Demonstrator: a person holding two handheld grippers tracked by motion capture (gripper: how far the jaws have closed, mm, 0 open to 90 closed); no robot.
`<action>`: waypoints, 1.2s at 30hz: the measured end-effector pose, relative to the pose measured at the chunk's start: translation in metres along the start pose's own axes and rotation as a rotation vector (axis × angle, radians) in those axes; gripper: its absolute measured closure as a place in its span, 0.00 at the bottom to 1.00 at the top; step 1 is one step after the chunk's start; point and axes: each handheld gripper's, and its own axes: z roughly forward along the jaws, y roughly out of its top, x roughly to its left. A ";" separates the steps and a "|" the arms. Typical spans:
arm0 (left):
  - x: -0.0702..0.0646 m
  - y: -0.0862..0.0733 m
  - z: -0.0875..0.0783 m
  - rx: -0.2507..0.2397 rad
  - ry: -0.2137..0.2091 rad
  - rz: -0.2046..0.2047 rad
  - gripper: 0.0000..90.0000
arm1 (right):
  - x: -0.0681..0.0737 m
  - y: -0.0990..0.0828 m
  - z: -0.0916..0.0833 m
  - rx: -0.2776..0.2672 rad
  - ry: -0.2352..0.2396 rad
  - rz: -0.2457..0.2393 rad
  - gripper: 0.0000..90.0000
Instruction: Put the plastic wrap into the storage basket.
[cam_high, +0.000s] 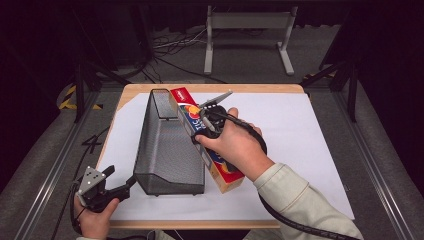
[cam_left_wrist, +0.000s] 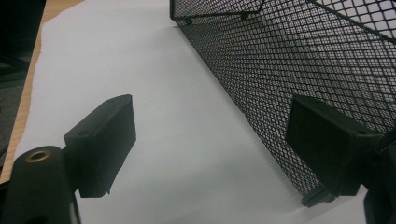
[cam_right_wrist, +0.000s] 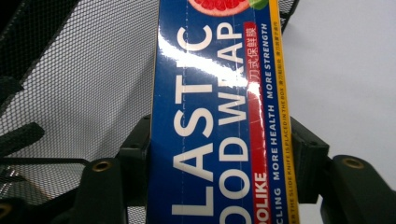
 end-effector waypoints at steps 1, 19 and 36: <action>0.000 0.000 0.000 0.000 0.000 0.000 0.19 | 0.000 0.000 0.000 0.000 0.000 0.000 0.44; -0.001 0.000 0.000 -0.002 0.012 0.014 0.19 | 0.022 0.007 0.020 0.031 -0.005 0.013 0.44; 0.000 -0.004 -0.008 0.002 0.034 0.024 0.19 | 0.035 0.007 0.045 0.093 -0.055 -0.010 0.44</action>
